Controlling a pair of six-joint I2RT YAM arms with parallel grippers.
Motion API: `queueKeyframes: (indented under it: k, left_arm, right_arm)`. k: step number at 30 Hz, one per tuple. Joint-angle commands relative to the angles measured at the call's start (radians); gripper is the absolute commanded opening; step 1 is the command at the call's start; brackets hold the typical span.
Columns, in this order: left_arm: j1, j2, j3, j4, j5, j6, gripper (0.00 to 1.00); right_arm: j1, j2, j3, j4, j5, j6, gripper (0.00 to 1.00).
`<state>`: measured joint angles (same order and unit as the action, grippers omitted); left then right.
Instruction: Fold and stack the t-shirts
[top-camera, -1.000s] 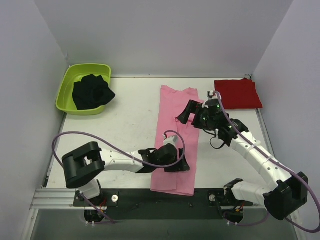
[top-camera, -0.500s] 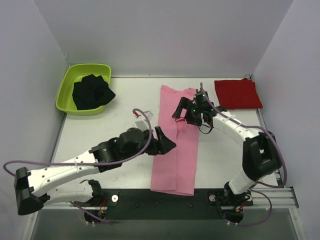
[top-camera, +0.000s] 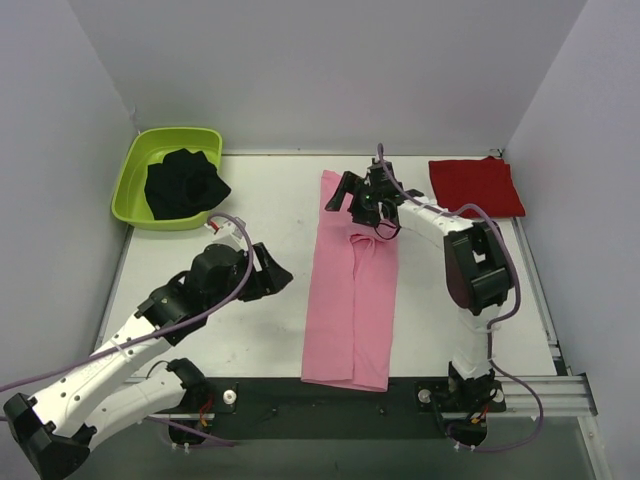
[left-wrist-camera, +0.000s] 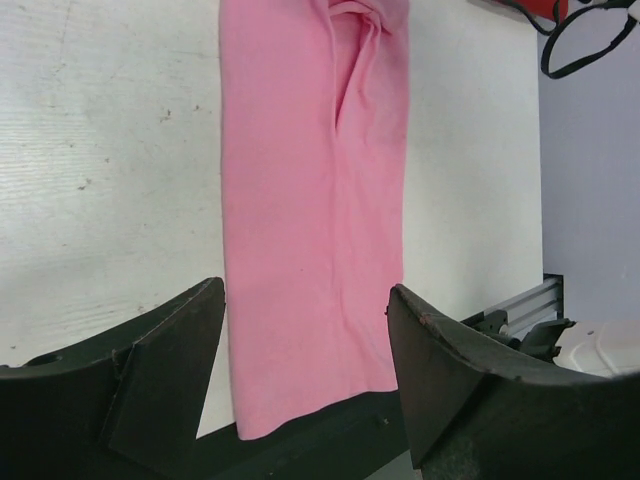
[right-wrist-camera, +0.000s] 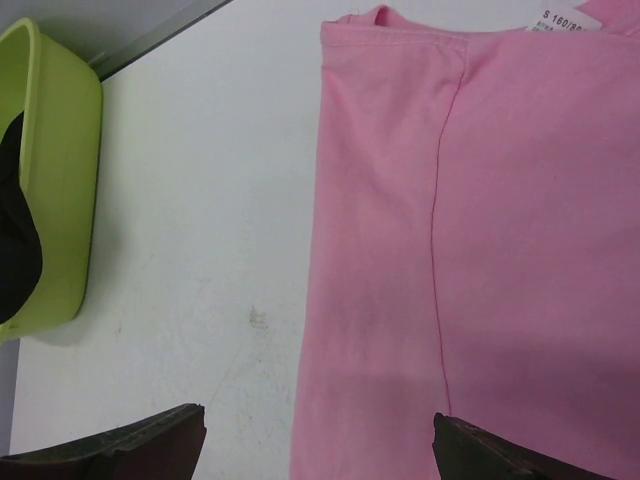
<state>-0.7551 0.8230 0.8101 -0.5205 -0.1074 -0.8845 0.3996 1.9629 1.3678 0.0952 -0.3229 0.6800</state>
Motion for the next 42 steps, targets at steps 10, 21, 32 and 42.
queueKeyframes:
  k: [10,21,32,42]
  left_arm:
    - [0.157,0.022,0.02,-0.001,0.112,0.107,0.76]
    - [0.296,0.1,-0.008,0.063,0.262,0.15,0.76]
    - [0.369,0.169,-0.043,0.112,0.324,0.168,0.76]
    - [0.375,0.108,-0.115,0.152,0.334,0.151,0.82]
  right_arm:
    - [-0.011,0.211,0.172,0.02,-0.027,0.053,1.0]
    - [0.03,0.507,0.588,-0.205,-0.086,0.113,1.0]
    - [0.048,0.755,0.953,-0.152,-0.12,0.274,1.0]
    - [0.027,0.368,0.651,0.11,-0.073,0.132,1.0]
